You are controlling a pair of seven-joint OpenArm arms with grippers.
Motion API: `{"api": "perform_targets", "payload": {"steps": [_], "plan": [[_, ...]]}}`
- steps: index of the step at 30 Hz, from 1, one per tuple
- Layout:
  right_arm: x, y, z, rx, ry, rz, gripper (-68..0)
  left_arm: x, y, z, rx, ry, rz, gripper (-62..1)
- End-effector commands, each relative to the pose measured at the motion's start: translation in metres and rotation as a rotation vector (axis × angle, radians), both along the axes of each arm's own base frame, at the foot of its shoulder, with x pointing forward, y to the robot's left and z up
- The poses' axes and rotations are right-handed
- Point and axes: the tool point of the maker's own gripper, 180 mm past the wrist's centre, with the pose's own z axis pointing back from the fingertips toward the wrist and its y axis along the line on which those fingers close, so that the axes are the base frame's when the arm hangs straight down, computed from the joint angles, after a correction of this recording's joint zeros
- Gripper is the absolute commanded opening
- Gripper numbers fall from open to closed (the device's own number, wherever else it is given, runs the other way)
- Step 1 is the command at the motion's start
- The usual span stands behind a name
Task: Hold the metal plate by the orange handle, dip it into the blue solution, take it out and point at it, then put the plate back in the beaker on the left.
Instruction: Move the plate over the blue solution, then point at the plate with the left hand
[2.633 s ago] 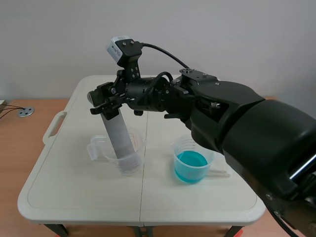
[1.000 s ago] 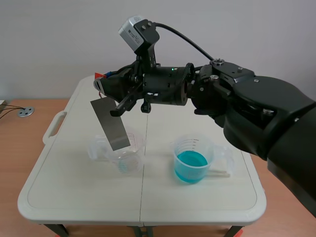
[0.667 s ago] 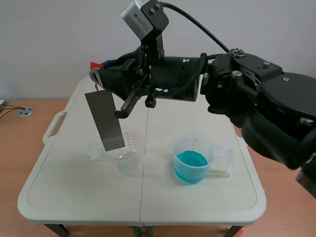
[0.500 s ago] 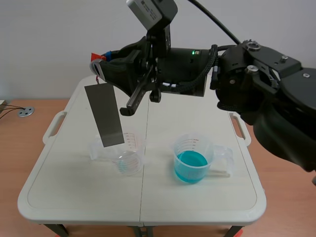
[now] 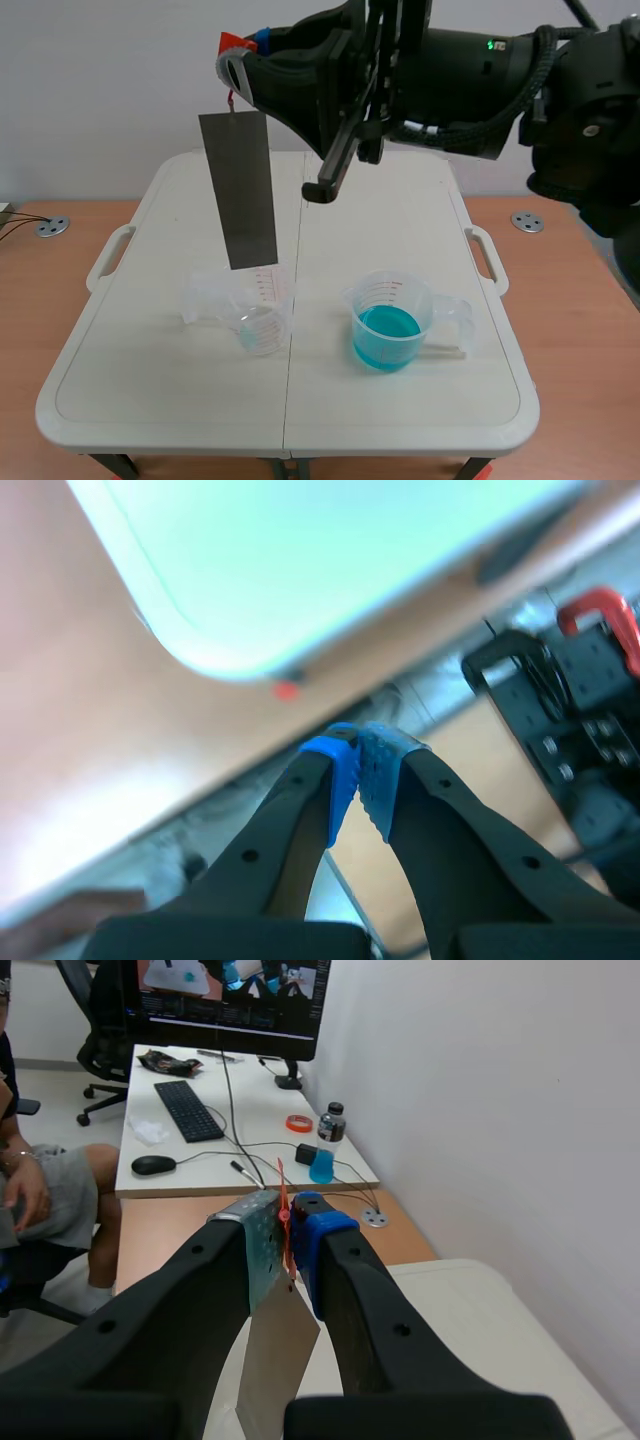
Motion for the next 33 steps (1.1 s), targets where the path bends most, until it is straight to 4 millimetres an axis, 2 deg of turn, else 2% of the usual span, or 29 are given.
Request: {"api": "perform_targets", "payload": {"steps": [1, 10, 15, 22, 24, 29, 33], "plan": [[-0.001, -0.007, 0.014, 0.027, -0.032, -0.004, -66.4, 0.003, -0.01, 0.008, -0.021, -0.023, -0.02, -57.5], [-0.002, -0.044, 0.027, 0.034, -0.043, -0.07, -66.4, 0.029, -0.043, 0.057, -0.122, -0.231, -0.099, -57.5], [0.0, -0.064, 0.028, 0.03, -0.027, -0.113, -66.4, 0.034, -0.049, 0.068, -0.157, -0.287, -0.114, -57.5], [0.003, -0.089, 0.024, 0.014, -0.008, -0.168, -66.4, 0.052, -0.054, 0.083, -0.168, -0.359, -0.145, -57.5], [0.003, -0.094, 0.022, 0.009, -0.004, -0.182, -66.4, 0.054, -0.064, 0.086, -0.193, -0.365, -0.188, -57.5], [0.004, -0.106, 0.018, -0.003, 0.006, -0.215, -66.4, 0.044, -0.106, 0.088, -0.279, -0.334, -0.386, -57.5], [0.006, -0.114, 0.018, -0.007, 0.004, -0.237, -66.4, 0.043, -0.131, 0.093, -0.326, -0.347, -0.482, -57.5]]}}
